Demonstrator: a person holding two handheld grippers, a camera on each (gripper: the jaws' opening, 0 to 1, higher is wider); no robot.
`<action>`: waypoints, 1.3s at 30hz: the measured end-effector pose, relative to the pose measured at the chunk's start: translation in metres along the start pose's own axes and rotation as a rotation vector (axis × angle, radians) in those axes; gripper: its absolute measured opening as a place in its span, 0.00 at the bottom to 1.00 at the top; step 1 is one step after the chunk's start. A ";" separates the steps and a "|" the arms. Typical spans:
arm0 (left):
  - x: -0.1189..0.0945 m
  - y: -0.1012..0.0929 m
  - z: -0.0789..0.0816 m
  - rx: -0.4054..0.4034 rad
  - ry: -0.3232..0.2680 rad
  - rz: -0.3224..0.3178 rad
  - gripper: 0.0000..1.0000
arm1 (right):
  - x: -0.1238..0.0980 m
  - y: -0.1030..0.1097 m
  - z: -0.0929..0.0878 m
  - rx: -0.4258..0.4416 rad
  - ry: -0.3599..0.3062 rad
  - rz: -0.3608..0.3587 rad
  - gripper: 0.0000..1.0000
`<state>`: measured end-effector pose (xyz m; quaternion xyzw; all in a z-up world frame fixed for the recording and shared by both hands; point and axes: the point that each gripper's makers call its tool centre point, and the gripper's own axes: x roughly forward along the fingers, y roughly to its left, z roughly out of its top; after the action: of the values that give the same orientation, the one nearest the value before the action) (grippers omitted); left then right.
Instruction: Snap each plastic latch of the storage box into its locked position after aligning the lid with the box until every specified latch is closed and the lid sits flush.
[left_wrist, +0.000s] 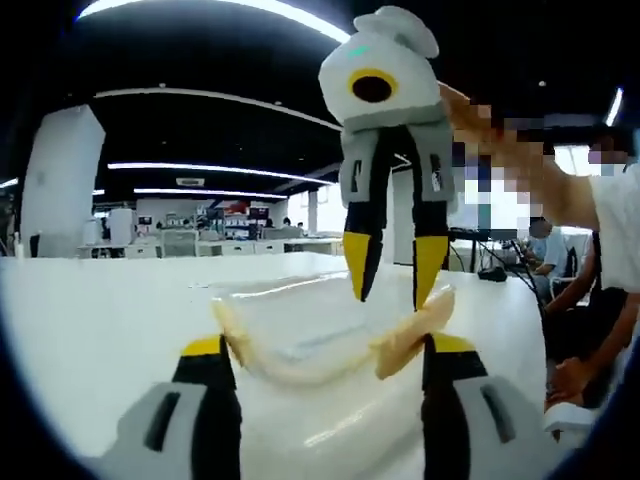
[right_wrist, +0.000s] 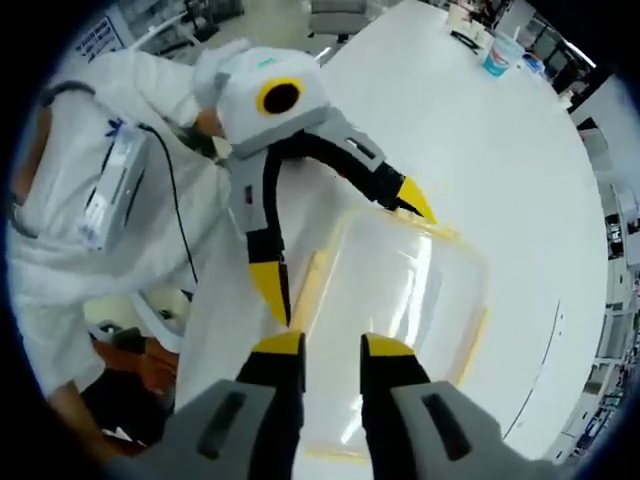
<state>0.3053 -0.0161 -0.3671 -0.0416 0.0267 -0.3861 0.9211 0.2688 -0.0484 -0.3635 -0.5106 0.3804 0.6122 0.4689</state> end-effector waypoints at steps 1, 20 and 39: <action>-0.004 -0.003 -0.006 -0.034 0.023 -0.015 0.66 | -0.001 0.002 0.001 -0.015 0.001 -0.006 0.16; -0.022 0.006 -0.001 0.004 0.021 -0.061 0.66 | -0.009 0.003 -0.003 -0.007 -0.106 -0.041 0.18; -0.012 -0.033 0.061 0.332 0.068 -0.259 0.62 | -0.044 0.004 -0.012 0.135 -0.529 -0.358 0.57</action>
<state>0.2785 -0.0272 -0.3033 0.1204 -0.0119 -0.5014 0.8567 0.2696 -0.0692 -0.3231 -0.3606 0.1892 0.6048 0.6844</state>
